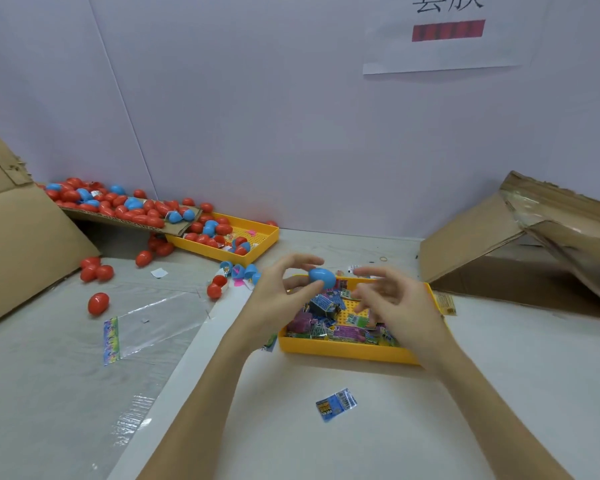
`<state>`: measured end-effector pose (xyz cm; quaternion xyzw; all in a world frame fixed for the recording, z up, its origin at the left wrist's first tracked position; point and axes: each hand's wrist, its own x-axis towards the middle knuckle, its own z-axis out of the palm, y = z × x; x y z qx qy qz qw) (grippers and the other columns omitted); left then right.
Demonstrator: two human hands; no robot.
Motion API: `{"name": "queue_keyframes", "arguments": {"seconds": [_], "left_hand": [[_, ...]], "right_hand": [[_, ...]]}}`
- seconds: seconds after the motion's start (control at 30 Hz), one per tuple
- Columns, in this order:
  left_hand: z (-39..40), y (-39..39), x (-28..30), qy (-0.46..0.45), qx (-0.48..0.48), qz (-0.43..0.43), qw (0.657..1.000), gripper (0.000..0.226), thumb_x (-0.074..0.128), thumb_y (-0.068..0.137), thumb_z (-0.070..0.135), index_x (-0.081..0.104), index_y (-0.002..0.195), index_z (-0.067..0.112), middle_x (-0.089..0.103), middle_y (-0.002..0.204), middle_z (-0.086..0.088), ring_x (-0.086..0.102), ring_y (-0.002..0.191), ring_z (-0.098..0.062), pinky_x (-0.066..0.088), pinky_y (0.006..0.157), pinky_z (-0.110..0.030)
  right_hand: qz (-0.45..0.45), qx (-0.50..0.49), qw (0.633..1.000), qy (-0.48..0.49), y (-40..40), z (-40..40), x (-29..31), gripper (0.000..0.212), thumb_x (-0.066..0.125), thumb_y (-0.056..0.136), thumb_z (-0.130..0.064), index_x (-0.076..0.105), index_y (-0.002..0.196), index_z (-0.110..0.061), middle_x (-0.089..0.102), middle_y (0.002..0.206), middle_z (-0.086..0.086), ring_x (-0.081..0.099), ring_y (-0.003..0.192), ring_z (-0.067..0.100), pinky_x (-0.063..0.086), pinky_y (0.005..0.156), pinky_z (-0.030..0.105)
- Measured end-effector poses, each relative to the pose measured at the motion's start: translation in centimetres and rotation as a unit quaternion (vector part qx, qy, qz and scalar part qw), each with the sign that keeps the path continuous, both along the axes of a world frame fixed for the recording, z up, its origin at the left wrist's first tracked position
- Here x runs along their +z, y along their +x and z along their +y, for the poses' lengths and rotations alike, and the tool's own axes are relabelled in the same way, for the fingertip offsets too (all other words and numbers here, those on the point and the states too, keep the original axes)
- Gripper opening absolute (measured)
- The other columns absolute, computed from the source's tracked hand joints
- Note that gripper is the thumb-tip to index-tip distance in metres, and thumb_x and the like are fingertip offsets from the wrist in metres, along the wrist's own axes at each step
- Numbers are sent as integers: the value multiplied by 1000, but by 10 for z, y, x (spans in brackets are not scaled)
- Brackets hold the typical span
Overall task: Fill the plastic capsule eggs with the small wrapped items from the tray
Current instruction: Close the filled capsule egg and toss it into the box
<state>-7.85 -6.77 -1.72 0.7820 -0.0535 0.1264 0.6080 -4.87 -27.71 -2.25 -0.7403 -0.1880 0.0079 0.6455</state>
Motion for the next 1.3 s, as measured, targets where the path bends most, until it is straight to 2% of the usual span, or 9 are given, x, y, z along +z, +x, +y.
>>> {"name": "queue_keyframes", "arguments": {"seconds": [0.13, 0.33, 0.53, 0.77, 0.83, 0.93, 1.03, 1.17, 1.3], "left_hand": [[-9, 0, -2, -5, -53, -10, 999, 28, 73, 93, 11, 69, 118, 22, 67, 124, 6, 69, 112, -11, 59, 92, -30], [-13, -1, 0, -32, -69, -19, 997, 32, 74, 92, 15, 67, 121, 26, 70, 113, 13, 73, 104, -11, 58, 82, -21], [-11, -4, 4, -16, -113, -14, 993, 23, 69, 97, 23, 69, 120, 24, 72, 116, 6, 73, 102, -18, 58, 84, -24], [-17, -4, 0, -34, -132, 1, 991, 28, 59, 102, 28, 67, 128, 23, 73, 96, 7, 69, 89, -12, 56, 82, -25], [-16, -4, 0, -51, -141, -1, 989, 29, 55, 104, 28, 66, 131, 25, 67, 87, 3, 64, 82, -11, 55, 79, -25], [-16, -3, -1, -105, -142, 8, 984, 36, 61, 99, 33, 56, 133, 22, 63, 87, -5, 61, 74, -13, 54, 73, -27], [-17, -3, 1, -68, -116, 15, 991, 30, 62, 96, 39, 62, 119, 19, 60, 85, -14, 55, 67, -12, 53, 64, -24], [-22, -3, 0, 4, -70, 15, 997, 28, 47, 104, 42, 66, 107, 22, 58, 70, -2, 50, 63, -16, 47, 58, -22], [-24, -7, 2, 29, -104, -20, 994, 21, 50, 107, 26, 63, 122, 23, 66, 101, -8, 63, 81, -19, 57, 71, -35]], "right_hand": [[-168, -3, 979, -116, -10, 10, -10, 41, 76, 92, -16, 65, 130, -26, 72, 103, -6, 69, 97, 8, 58, 76, 20], [-291, -97, 945, -116, -11, 11, -18, 31, 77, 89, -18, 71, 120, -18, 70, 104, -13, 63, 96, -2, 48, 83, 8], [-305, -112, 937, -129, -15, 14, -18, 14, 63, 100, -28, 71, 101, -17, 61, 80, -15, 59, 81, 2, 41, 71, 6], [-240, -95, 963, -80, -17, 14, -17, 34, 39, 108, -41, 66, 95, -24, 63, 73, -8, 60, 70, 15, 44, 59, 21], [-229, -80, 968, -63, -17, 13, -15, 22, 49, 105, -42, 63, 115, -28, 66, 89, -14, 64, 83, 10, 49, 66, 19], [-266, -67, 958, -89, -18, 15, -14, 45, 72, 95, -25, 55, 136, -24, 63, 108, -10, 63, 96, 7, 52, 74, 14], [-332, -75, 933, -120, -19, 17, -15, 39, 75, 92, -13, 61, 128, -19, 62, 106, -4, 60, 91, 7, 52, 76, 19], [-307, -80, 941, -113, -22, 18, -17, 18, 70, 96, -24, 61, 110, -17, 63, 92, -6, 59, 84, 9, 46, 73, 15], [-224, -100, 965, -88, -18, 16, -14, 14, 67, 97, -30, 64, 100, -17, 64, 81, -9, 61, 76, 11, 47, 65, 17]]}}
